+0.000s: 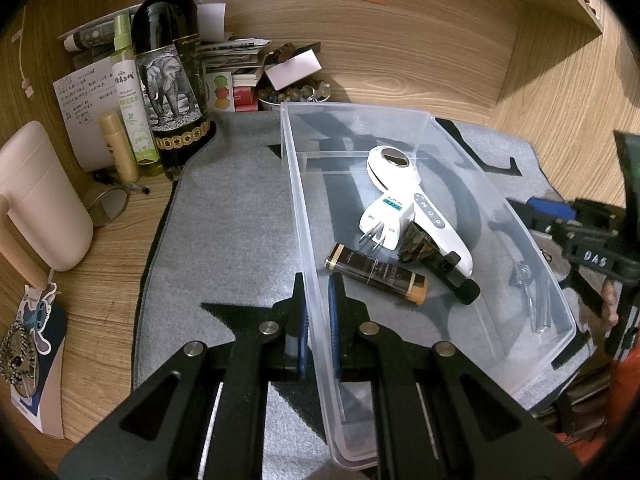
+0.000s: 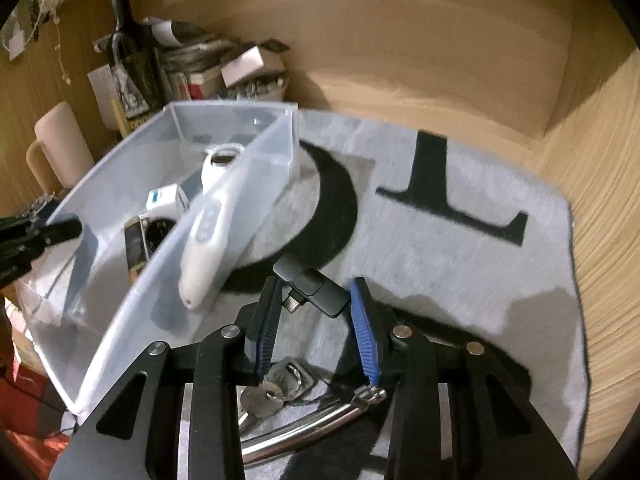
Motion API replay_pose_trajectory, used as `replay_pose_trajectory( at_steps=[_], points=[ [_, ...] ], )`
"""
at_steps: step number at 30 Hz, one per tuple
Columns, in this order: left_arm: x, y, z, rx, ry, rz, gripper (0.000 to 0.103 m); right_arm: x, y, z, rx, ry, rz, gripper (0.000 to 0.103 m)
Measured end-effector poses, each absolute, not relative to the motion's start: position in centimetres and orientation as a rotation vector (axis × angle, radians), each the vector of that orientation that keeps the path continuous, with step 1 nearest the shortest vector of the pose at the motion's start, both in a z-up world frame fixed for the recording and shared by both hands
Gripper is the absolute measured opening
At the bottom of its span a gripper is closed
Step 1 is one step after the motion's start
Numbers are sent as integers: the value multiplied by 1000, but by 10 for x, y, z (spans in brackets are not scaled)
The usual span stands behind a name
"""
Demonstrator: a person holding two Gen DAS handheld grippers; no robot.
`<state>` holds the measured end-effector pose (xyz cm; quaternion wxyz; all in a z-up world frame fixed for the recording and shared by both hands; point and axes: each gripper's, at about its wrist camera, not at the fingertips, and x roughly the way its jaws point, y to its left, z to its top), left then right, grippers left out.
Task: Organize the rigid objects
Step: 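Move the right gripper to the black rectangular clip and grasp it, then carry the black clip into the box and open the right gripper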
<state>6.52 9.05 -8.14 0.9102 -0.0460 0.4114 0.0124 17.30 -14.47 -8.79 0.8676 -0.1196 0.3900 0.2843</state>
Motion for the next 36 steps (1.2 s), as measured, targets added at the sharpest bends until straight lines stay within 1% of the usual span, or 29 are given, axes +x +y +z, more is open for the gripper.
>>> replay_pose_trajectory(
  at_steps=[12,18,24,36],
  points=[
    [65,91,-81,-96,849,26,8,165,-128,-40,-250,677,647,32],
    [65,91,-81,-98,849,25,8,155,-105,-29,-272,638,710,32],
    [64,92,-81,-105,843,20,8,147,-81,-34,-302,642,771,32],
    [62,94,-80,-112,835,12,8,151,-44,-64,-371,740,826,32]
  ],
)
